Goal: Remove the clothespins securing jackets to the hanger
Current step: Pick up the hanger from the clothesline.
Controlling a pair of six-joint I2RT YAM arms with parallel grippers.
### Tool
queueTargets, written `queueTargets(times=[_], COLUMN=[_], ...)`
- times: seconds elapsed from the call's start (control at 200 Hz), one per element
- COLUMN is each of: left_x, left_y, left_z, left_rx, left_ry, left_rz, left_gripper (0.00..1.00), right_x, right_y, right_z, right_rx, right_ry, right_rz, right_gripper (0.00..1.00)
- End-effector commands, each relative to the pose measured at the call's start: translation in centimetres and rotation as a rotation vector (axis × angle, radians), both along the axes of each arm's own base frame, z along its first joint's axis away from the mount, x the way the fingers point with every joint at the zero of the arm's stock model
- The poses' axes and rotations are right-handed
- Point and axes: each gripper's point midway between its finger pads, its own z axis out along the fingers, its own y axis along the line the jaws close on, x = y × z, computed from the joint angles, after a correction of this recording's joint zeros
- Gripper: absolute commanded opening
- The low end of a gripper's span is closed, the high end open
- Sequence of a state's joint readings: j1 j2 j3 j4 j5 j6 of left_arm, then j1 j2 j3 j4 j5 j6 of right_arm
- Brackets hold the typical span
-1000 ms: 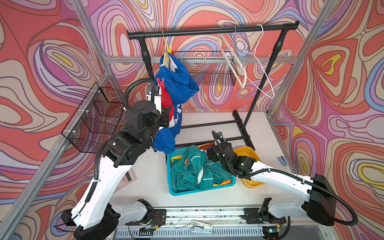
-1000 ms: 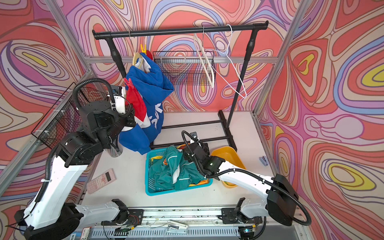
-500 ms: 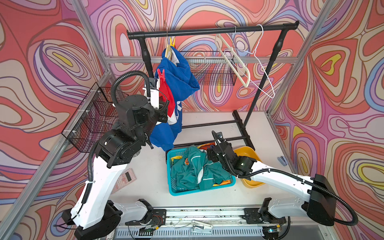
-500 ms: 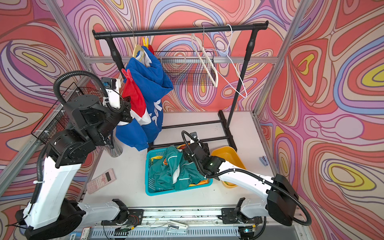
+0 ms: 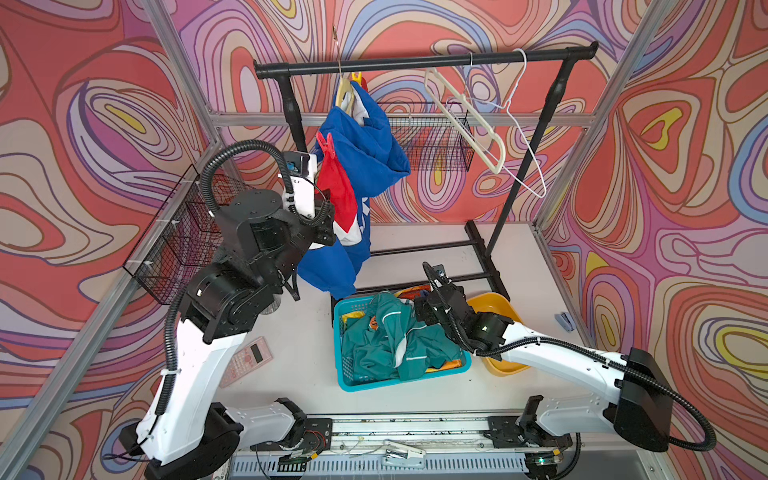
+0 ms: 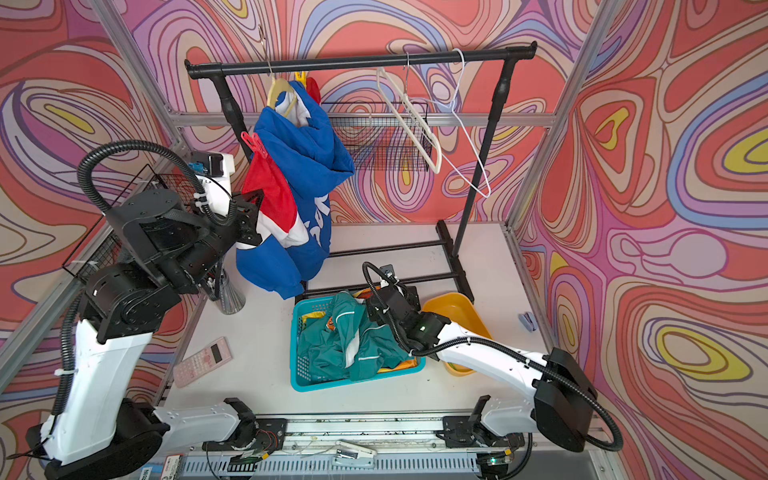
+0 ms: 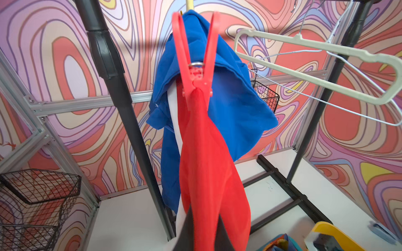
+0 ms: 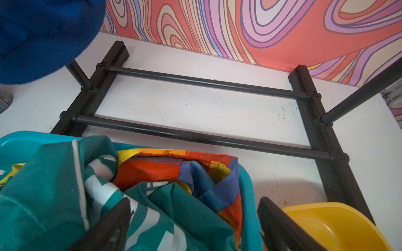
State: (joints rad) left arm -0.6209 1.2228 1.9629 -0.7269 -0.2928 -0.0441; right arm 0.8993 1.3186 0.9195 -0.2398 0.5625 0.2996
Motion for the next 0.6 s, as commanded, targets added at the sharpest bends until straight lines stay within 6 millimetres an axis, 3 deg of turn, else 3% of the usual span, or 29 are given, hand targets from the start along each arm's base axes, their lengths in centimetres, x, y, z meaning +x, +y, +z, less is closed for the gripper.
queueTargets(times=[0.0, 0.355, 0.596], left_x=[-3.3, -7.1, -9.8], left_y=[0.4, -0.4, -1.1], left_z=[3.3, 0.8, 0.5], left_rx=[-0.134, -0.162, -0.238], left_ry=[-0.094, 0.013, 0.041], left_rz=[-0.095, -0.258, -0.383], left_gripper=[0.00, 0.00, 0.00], right_x=[0.4, 3.0, 3.4], right_y=[0.3, -2.8, -4.8], right_z=[1.4, 4.8, 4.6], right_rx=[0.009, 0.100, 0.103], right_ry=[-0.031, -0.080, -0.069], right_rz=[0.023, -0.021, -0.062], right_gripper=[0.97, 0.98, 0.98])
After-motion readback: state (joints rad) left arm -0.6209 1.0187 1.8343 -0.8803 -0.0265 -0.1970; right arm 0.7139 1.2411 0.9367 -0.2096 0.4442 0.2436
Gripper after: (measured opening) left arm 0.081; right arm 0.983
